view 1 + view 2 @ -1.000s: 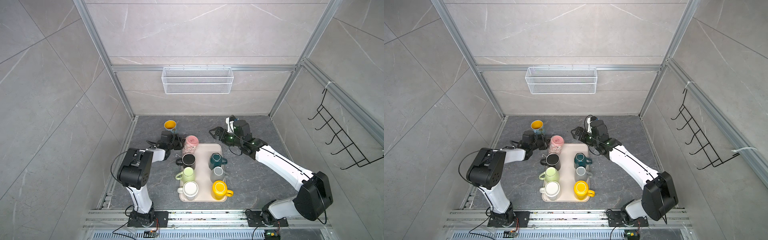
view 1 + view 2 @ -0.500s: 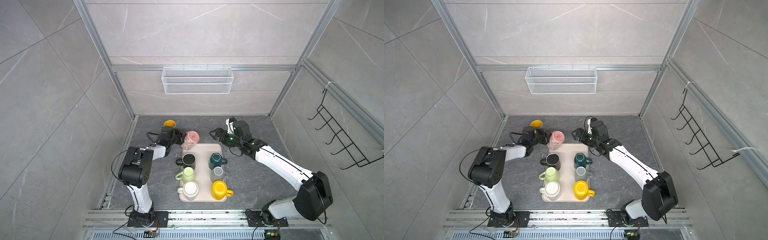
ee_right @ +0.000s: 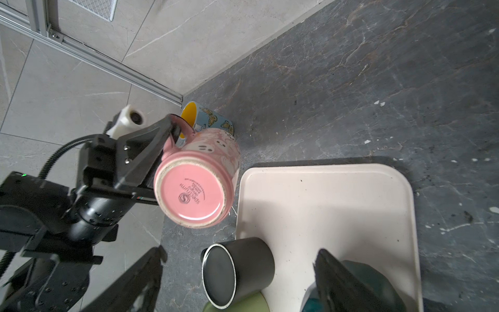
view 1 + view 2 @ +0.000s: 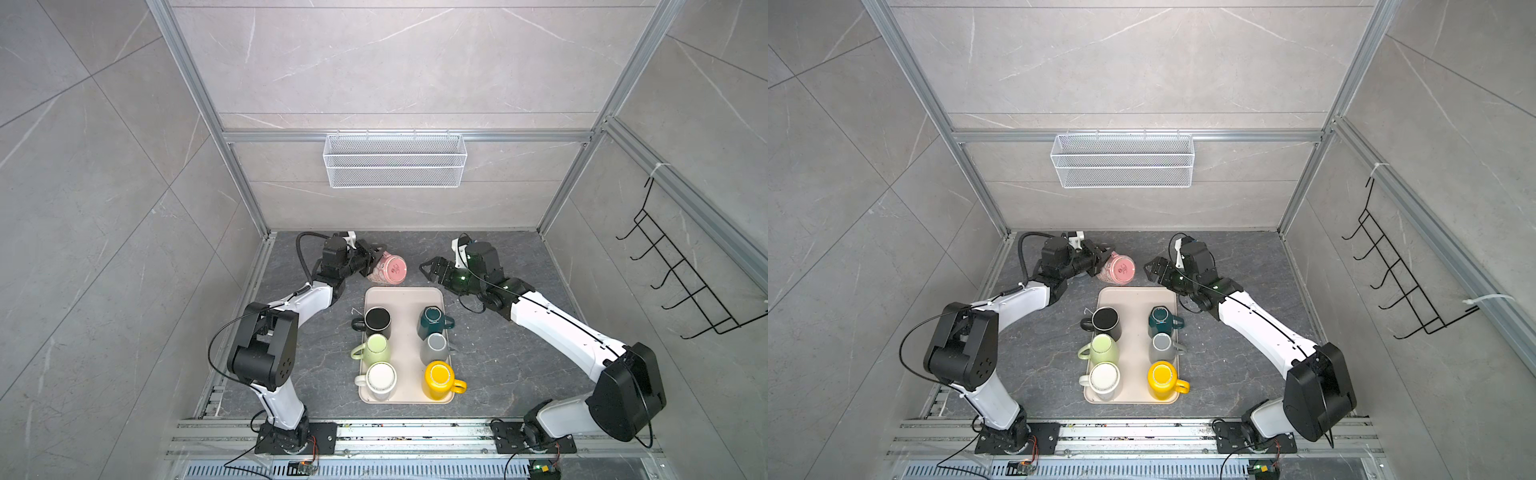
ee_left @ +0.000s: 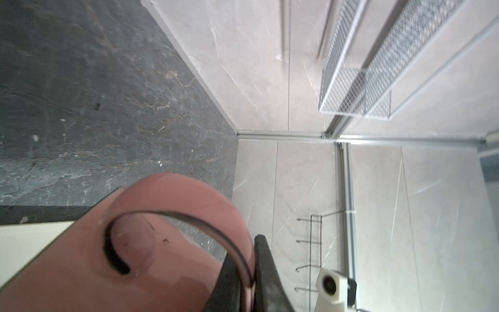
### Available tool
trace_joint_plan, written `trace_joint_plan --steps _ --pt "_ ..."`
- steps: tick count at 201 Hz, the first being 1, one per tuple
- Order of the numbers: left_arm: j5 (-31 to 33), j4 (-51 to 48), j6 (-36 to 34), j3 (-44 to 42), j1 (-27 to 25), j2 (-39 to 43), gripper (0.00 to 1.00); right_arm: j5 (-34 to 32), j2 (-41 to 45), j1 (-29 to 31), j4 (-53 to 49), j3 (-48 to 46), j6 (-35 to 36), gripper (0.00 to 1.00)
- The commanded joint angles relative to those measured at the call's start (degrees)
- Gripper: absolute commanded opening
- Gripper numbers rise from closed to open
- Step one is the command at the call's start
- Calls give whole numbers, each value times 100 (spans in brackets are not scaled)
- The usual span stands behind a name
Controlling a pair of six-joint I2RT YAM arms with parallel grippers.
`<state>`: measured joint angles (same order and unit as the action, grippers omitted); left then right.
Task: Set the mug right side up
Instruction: 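Lift the pink mug off the tray with the left gripper and tilt it, then grasp the pink mug's handle with the right gripper while the left holds it upright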
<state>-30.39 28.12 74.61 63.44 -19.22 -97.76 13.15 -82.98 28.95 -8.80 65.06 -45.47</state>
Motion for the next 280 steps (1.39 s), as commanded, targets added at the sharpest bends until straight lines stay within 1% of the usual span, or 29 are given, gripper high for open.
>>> trace_joint_plan --steps 1,20,36,47,60,74,96,127,145,170,201,223,248,280 --pt "-366 -334 -1579 556 -198 741 0 83 183 -15 -60 -87 -3 89" --pt "-177 -1091 -2614 658 -406 1030 0 119 207 -21 -78 -81 27 88" --pt "247 -1689 -3393 649 -569 1285 0 88 268 -18 -118 -68 71 88" --pt "563 -1907 -3825 563 -662 1469 0 61 320 -21 -148 -50 108 88" --pt "900 -1975 -4273 389 -767 1681 0 39 373 -20 -206 -7 189 85" --pt "1171 -1945 -4709 192 -876 1920 0 8 412 -16 -303 88 276 82" --pt "1667 -1905 -5576 -99 -1126 2292 0 8 466 -20 -398 211 396 76" --pt "2132 -1465 -6637 -603 -1487 2715 0 108 511 -21 -404 339 534 70" --pt "2378 -1105 -7281 -924 -1714 2907 0 267 506 -19 -397 442 637 68" --pt "2942 -785 -8335 -1201 -2137 3088 0 555 493 -21 -413 611 839 66" --pt "3604 -575 -9618 -1340 -2662 3098 0 886 463 -12 -520 842 1151 65" --pt "4075 -355 -10407 -1378 -2972 2988 0 1119 402 -3 -700 1072 1412 65" --pt "4498 -177 -11136 -1361 -3201 2803 0 1397 313 8 -1002 1381 1736 65" --pt "4847 -35 -11818 -1344 -3375 2599 0 1746 266 27 -1497 1688 2209 65"
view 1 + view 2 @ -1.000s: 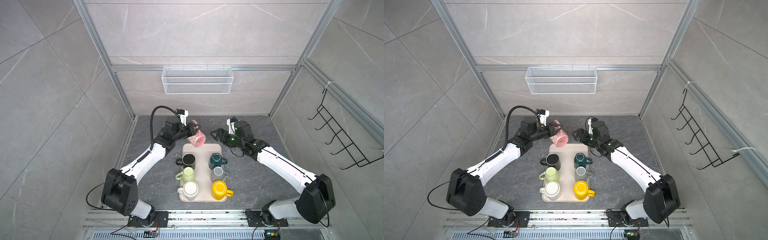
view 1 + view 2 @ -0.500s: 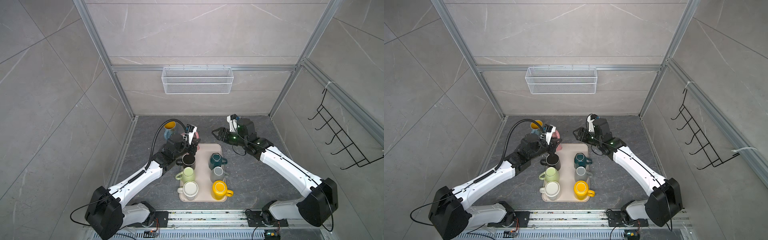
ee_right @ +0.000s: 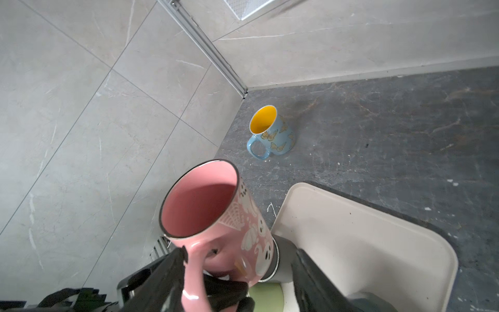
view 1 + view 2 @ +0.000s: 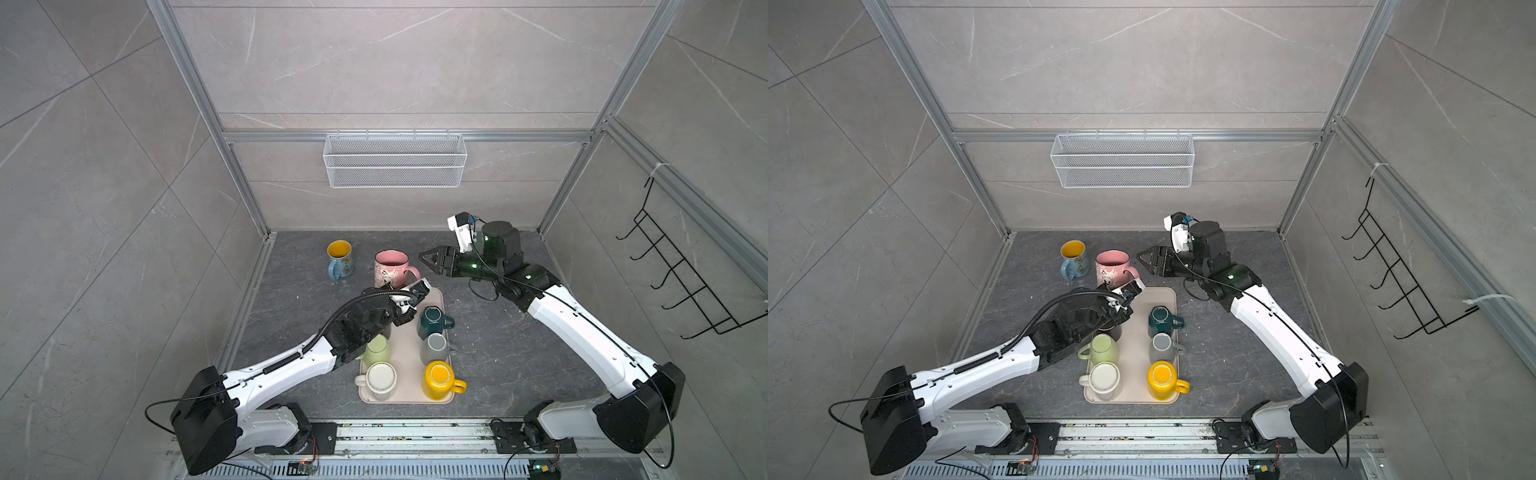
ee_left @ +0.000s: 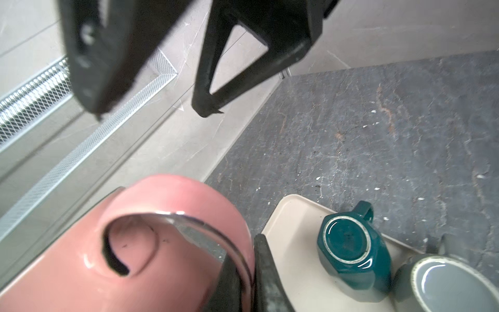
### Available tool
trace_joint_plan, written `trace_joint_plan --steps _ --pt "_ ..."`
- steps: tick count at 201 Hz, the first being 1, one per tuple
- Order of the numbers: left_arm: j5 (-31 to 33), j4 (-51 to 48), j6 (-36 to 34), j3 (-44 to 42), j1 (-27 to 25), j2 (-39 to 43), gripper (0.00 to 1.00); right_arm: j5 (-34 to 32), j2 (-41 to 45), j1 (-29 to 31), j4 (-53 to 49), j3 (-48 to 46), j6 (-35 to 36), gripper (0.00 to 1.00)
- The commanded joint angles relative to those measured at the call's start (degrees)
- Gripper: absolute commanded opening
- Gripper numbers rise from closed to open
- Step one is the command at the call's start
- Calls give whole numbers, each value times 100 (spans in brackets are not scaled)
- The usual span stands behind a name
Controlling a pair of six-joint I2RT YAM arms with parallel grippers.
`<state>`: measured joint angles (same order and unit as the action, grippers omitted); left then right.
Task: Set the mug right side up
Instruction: 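Grasp the pink mug's handle with the right gripper while the left holds it upright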
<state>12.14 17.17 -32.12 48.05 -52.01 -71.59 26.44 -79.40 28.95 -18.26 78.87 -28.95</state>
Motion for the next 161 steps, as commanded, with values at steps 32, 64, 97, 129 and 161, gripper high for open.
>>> trace_joint_plan --steps 32,64,97,129,161 --pt "892 1129 -1699 232 -203 -178 0 572 -76 41 -1084 492 1000 64" --pt "1075 1307 -2087 221 -270 -264 0 556 -50 58 -1576 589 1371 62" --pt "1242 1613 -2410 170 -329 -345 0 541 -66 116 -1918 618 1651 59" --pt "1262 1704 -2556 178 -384 -406 0 492 -111 168 -1997 638 1739 59" --pt "1278 1774 -2617 173 -420 -456 0 486 -205 237 -1989 706 1758 60"
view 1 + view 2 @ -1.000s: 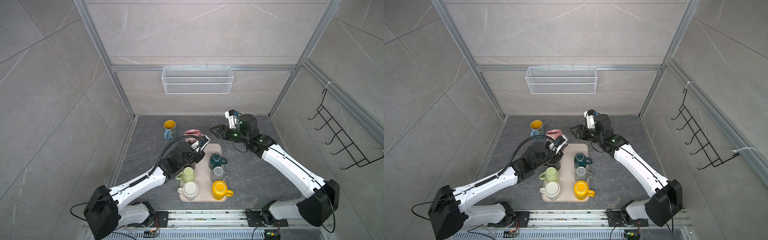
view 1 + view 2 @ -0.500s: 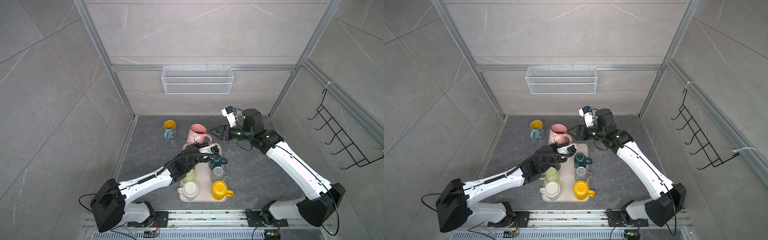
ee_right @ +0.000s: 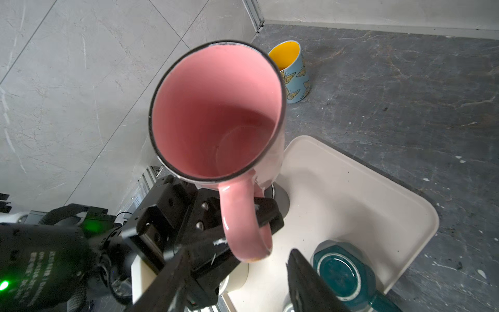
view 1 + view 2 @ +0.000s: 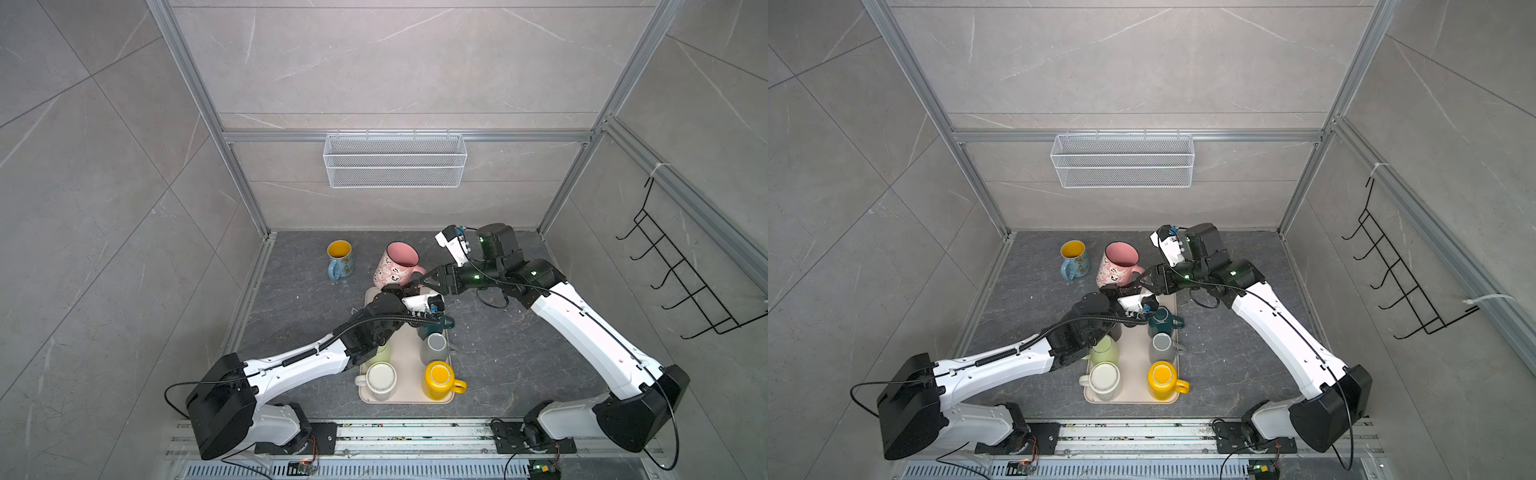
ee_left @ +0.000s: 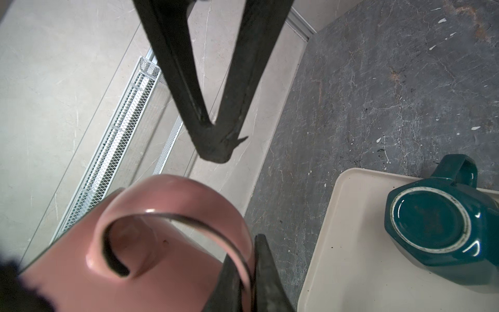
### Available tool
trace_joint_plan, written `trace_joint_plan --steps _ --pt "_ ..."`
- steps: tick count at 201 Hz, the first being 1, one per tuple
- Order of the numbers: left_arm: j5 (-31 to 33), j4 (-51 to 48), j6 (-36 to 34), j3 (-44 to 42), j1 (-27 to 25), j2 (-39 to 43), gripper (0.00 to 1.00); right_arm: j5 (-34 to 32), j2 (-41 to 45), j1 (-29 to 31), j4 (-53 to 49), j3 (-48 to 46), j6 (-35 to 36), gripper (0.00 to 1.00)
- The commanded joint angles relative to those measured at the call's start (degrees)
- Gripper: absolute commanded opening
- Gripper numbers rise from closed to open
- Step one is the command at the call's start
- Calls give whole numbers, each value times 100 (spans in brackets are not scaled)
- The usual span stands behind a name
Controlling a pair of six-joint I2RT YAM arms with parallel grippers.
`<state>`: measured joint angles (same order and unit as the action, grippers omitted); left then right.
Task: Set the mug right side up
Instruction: 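Grasp the pink mug's handle with the right gripper while the left holds it upright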
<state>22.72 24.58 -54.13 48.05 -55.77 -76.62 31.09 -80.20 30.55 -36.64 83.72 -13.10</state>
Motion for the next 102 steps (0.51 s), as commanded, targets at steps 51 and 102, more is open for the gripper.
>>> trace_joint_plan --steps 51,102 --pt "190 1120 -455 171 -83 40 0 -172 -324 238 -215 389 169 49" --pt "3 1153 -259 118 -115 223 0 -445 -416 359 -323 489 218 41"
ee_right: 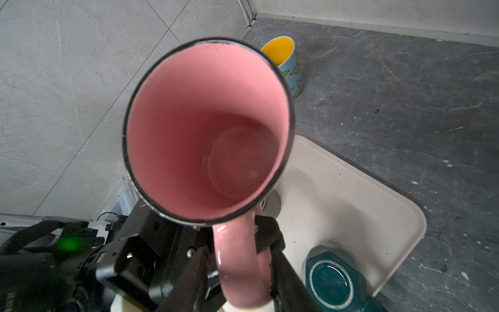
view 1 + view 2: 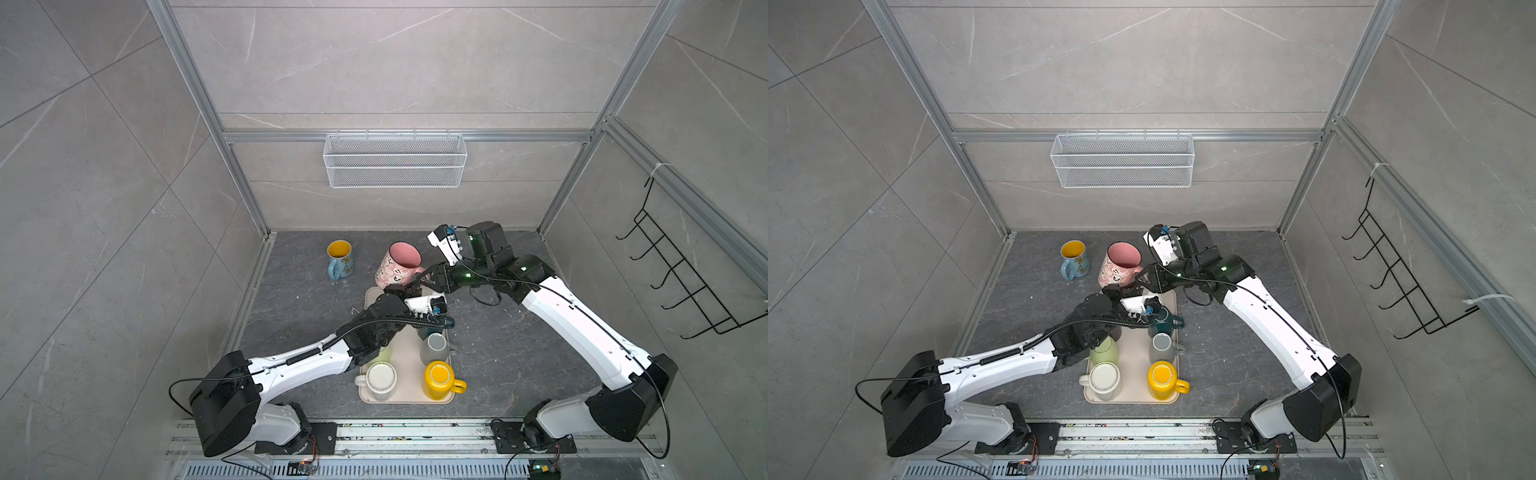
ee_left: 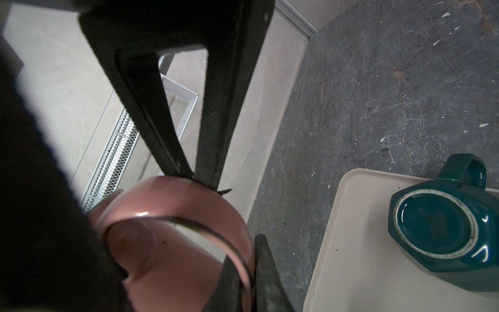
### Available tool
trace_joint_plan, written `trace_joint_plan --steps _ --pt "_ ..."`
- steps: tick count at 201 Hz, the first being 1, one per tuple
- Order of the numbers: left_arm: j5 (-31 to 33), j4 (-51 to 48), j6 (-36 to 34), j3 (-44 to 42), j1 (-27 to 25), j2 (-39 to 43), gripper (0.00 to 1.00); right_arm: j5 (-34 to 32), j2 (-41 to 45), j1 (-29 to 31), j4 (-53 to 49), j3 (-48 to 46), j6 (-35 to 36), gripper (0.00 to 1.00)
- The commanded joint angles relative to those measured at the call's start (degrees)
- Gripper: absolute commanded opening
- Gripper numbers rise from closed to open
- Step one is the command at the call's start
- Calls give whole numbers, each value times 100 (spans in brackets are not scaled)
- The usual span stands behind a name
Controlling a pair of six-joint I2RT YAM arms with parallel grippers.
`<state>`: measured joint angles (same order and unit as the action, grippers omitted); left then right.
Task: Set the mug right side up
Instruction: 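Grasp the pink mug's handle with the right gripper while the left holds it upright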
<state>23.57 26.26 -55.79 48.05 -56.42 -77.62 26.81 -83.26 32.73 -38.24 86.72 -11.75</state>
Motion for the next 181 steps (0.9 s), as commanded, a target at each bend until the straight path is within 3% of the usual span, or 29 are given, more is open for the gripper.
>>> trace_joint_plan --steps 1,82,104,135,181 --pt "-91 986 -83 117 -51 329 0 -13 -115 139 -165 188 84 41" --pt "-186 1065 43 99 -91 468 0 -111 -285 208 -179 252 92 40" --pt "-162 1094 42 96 -105 456 0 -157 -279 216 -184 251 76 30" --pt "-75 1133 43 85 -104 421 0 -244 -252 225 -201 241 56 0" --pt "233 1127 172 107 -105 415 0 -378 -157 237 -152 164 -5 0"
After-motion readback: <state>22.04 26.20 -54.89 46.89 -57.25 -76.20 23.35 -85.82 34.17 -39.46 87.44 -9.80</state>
